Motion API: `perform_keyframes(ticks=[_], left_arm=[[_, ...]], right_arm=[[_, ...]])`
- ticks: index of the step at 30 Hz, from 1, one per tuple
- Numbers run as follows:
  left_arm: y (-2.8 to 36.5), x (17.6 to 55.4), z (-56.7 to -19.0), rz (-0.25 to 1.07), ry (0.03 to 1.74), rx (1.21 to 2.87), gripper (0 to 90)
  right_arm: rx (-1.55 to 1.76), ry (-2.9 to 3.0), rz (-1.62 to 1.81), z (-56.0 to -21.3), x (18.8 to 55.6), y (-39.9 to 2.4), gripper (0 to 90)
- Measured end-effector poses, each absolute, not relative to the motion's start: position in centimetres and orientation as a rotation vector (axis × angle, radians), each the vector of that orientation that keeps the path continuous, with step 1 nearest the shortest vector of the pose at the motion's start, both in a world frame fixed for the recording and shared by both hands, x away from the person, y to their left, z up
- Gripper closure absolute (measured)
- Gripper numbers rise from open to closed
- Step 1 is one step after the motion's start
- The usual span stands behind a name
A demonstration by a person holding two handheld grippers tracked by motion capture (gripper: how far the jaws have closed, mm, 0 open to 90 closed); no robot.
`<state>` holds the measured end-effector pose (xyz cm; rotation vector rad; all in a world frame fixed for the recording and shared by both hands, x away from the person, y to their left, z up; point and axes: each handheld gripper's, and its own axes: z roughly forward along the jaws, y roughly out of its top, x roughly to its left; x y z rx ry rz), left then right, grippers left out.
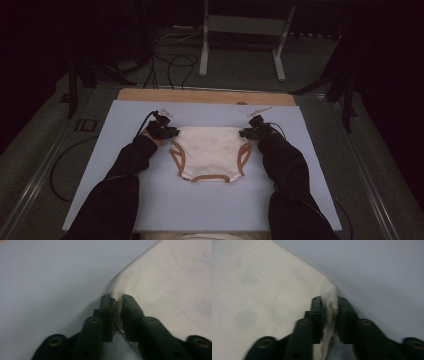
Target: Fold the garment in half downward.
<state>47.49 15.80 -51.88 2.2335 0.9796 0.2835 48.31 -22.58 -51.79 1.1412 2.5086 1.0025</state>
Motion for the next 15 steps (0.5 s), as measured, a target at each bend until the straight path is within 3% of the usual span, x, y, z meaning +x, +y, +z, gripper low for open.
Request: perform_keyframes(ticks=[4, 8, 15], left_arm=[[16.0, 47.4, -51.6, 0.264, 0.983, 2.239, 50.5], [15.9, 47.1, -51.2, 0.261, 0.975, 2.245, 32.1], [16.0, 46.7, -50.2, 0.231, 0.95, 2.206, 16.0]], right_arm=[[1.111, 2.516, 1.009, -51.7, 48.1, -22.7, 57.0], [1.11, 2.524, 1.026, -51.4, 47.8, -23.0, 43.3], [1.14, 2.505, 1.049, -50.9, 47.3, -23.5, 20.9]])
